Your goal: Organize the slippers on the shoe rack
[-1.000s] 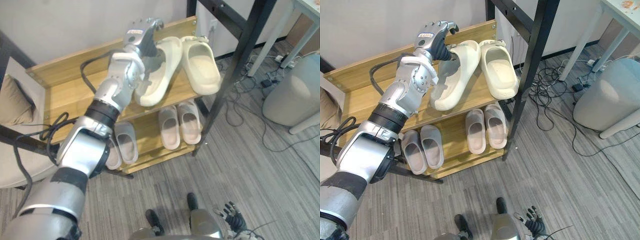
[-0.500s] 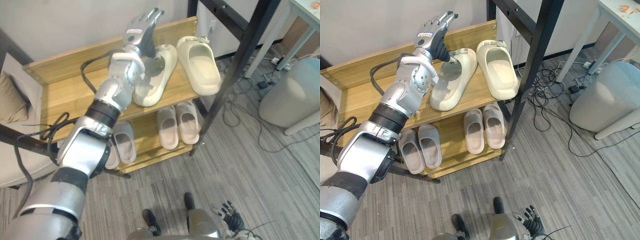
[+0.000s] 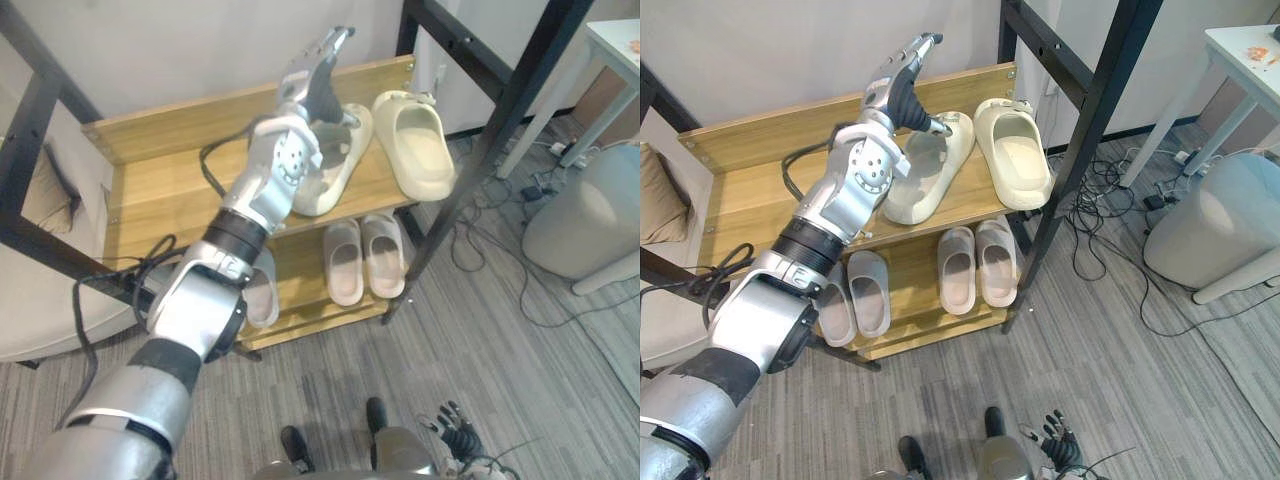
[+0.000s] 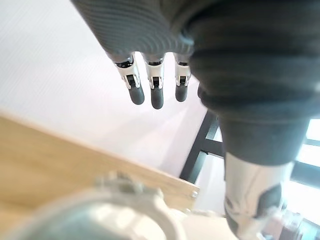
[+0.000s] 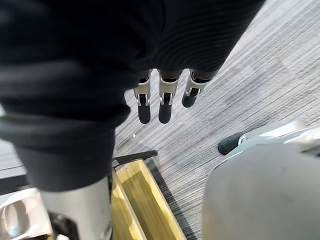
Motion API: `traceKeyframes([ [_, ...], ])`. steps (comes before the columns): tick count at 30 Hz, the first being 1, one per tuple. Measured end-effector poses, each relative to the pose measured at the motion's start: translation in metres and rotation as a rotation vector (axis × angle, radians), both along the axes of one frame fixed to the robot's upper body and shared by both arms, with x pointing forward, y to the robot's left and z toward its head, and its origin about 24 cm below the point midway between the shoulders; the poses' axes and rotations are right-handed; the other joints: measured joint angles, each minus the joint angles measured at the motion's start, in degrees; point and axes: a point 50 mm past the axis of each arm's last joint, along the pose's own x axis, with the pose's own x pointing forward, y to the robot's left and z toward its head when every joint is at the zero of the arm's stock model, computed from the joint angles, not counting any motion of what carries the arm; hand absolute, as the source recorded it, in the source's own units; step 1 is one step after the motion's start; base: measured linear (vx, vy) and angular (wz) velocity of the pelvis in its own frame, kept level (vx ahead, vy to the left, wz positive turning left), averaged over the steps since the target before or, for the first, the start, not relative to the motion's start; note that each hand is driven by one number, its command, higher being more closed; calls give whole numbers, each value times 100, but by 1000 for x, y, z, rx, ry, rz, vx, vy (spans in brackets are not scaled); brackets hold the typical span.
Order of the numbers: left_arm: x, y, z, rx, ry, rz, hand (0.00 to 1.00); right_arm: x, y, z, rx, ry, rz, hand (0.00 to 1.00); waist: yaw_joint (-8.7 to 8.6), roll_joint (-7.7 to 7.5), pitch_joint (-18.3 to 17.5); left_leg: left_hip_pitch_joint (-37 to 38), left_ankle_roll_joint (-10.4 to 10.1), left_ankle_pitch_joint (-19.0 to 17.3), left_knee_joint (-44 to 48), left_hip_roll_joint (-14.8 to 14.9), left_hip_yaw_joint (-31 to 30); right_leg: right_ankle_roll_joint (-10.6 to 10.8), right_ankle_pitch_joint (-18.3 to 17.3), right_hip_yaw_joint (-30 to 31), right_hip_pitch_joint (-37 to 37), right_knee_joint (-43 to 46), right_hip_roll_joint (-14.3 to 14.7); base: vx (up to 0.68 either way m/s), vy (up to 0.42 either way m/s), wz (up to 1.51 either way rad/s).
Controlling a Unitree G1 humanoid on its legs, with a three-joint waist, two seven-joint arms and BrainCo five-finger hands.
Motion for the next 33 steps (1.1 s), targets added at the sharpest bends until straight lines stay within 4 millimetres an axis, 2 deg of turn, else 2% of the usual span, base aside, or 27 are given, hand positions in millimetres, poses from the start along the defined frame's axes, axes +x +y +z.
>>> traceKeyframes([
  [2,-5,-1,-25,-126,77,-44,0,-1,0,-4,-3,24,-8,0,29,5,-91,21,-7,8,0,3,-84,0,1,-87,97,-69,-3,-13,-16,16],
  [3,-6,1,-29,-149,85,-48,0,-1,-1,-4,-4,28,-8,0,38,6,-105,25,-7,8,0,5,-85,0,1,-90,105,-77,-2,-11,-15,9],
  [6,-14,11,-58,-301,143,-57,0,1,-1,-7,-4,47,-13,0,54,5,-112,146,-10,9,-1,3,-195,0,1,-200,307,-148,2,-15,-19,17],
  [10,-26,42,-97,-508,221,-3,0,4,-2,-11,-10,73,-16,0,103,5,-134,217,-30,22,-2,12,-235,-7,5,-267,425,-188,12,-35,-13,8],
  [12,-30,53,-116,-573,273,29,0,3,-3,-12,-11,83,-16,0,205,-3,-149,216,-34,31,-4,17,-247,-23,17,-274,431,-210,17,-48,-14,0],
  [15,-38,64,-140,-652,343,57,0,3,-2,-15,-9,109,-14,0,245,-33,-240,208,-36,34,-5,15,-286,-18,106,-320,528,-404,40,-33,-16,6],
  [22,-43,70,-151,-708,359,60,0,13,6,-18,2,124,11,0,315,-75,-295,275,-45,31,-33,6,-398,-13,128,-429,693,-574,47,-12,-7,7],
  [25,-44,66,-152,-726,372,33,0,17,13,-19,13,127,31,0,322,-78,-296,284,-45,31,-33,-2,-496,-11,127,-513,792,-599,45,3,-17,13],
  [32,-49,36,-156,-742,422,-74,0,18,20,-23,7,160,83,0,359,-181,-345,284,-46,30,-34,-34,-664,9,111,-690,889,-657,17,-8,-4,15],
  [33,-52,23,-157,-722,439,-117,0,19,20,-23,7,161,85,0,359,-184,-346,288,-45,31,-34,-52,-686,13,110,-706,908,-657,0,-15,11,7],
])
